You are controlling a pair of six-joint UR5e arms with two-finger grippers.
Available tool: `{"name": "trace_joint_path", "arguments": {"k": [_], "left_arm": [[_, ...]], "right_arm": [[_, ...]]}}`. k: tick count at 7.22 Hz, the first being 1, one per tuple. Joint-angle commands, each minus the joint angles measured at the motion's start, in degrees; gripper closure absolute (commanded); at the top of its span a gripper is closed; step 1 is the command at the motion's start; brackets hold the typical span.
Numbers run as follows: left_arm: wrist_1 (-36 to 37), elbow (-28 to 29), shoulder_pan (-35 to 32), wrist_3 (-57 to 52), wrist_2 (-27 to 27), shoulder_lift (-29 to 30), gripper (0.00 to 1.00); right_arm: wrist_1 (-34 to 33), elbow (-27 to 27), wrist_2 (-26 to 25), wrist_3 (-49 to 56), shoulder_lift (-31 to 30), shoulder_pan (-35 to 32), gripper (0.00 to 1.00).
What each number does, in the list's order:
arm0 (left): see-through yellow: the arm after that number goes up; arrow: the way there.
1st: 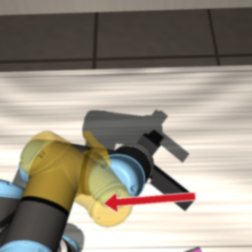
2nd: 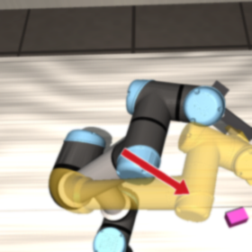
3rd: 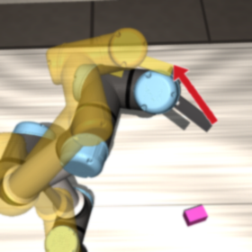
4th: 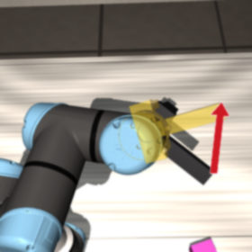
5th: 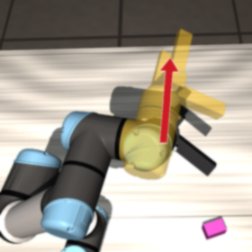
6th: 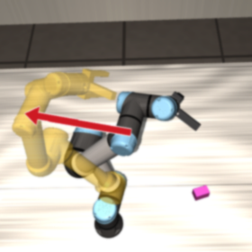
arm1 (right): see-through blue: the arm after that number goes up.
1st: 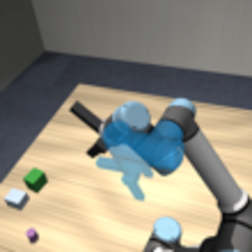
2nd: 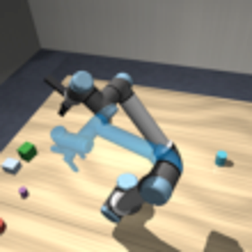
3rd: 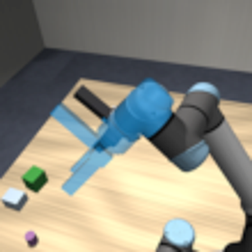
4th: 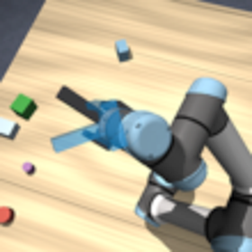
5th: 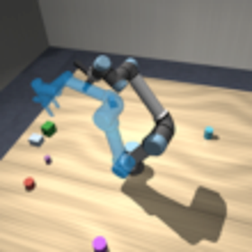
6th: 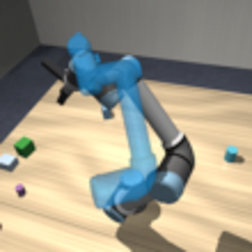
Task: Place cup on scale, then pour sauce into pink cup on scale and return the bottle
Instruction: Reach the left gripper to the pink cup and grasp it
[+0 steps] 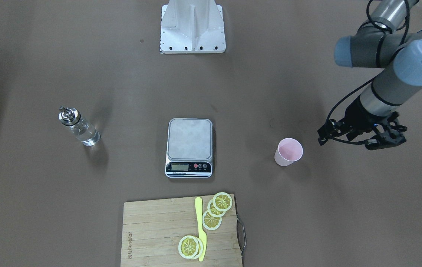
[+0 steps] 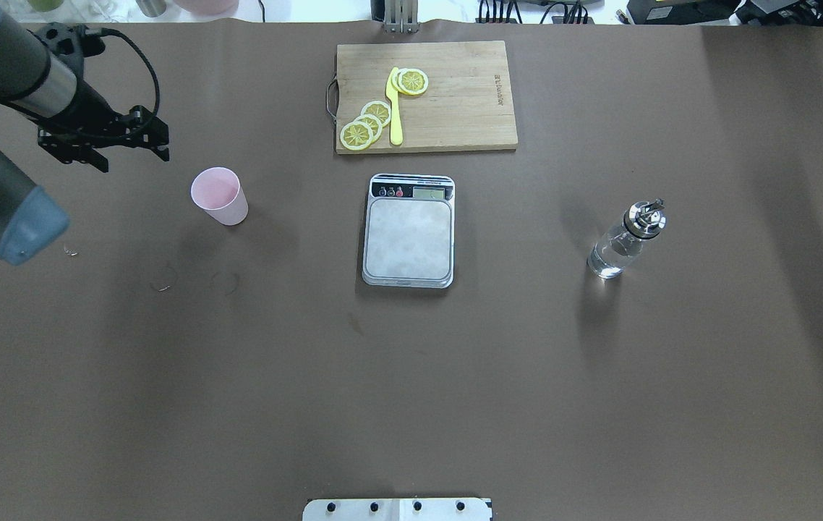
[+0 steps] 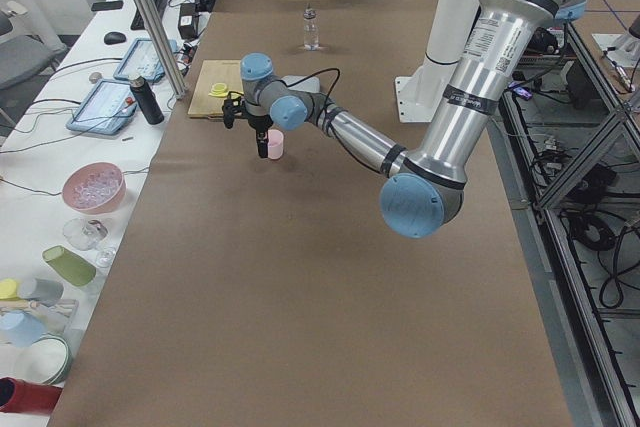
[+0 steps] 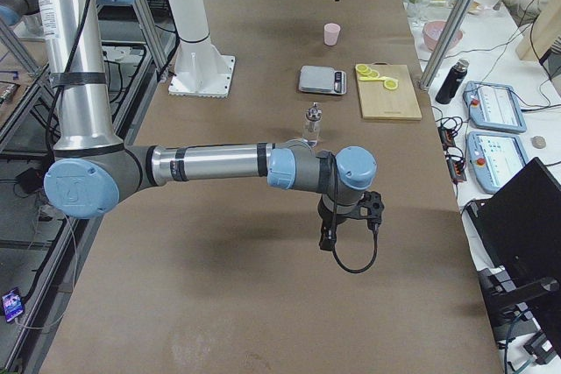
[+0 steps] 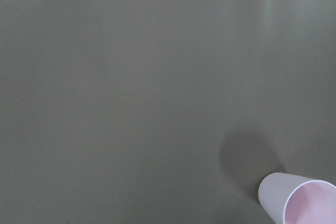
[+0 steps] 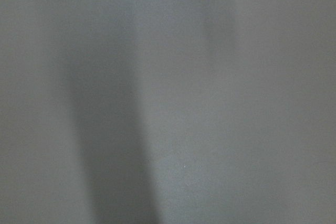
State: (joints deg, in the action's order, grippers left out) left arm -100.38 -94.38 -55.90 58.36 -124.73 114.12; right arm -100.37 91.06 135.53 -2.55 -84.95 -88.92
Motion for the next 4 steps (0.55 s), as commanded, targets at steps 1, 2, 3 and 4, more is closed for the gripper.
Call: {"name": "trace_joint_path", "arguments": {"k": [1, 2, 3, 4], "left_arm": [[-0.78, 3.93, 2.90, 2.20, 2.65, 3.56, 0.03], [-2.61, 5.85, 2.99, 2.37, 2.65, 3.65, 0.05], [-4.98, 7.35, 3.08, 2.63, 2.65, 3.65, 0.11], [-5.09, 7.98, 3.60, 2.55, 2.65, 3.65, 0.16]], "right_arm": [[0.00, 0.00, 0.00, 0.09, 0.23, 0.24, 0.00], [0.00, 0.00, 0.00, 0.00, 0.31, 0.24, 0.00], [-0.09, 0.00, 0.00, 0.00, 0.49, 0.41, 0.00], [-0.09, 0.00, 0.00, 0.00, 0.49, 0.41, 0.00]]}}
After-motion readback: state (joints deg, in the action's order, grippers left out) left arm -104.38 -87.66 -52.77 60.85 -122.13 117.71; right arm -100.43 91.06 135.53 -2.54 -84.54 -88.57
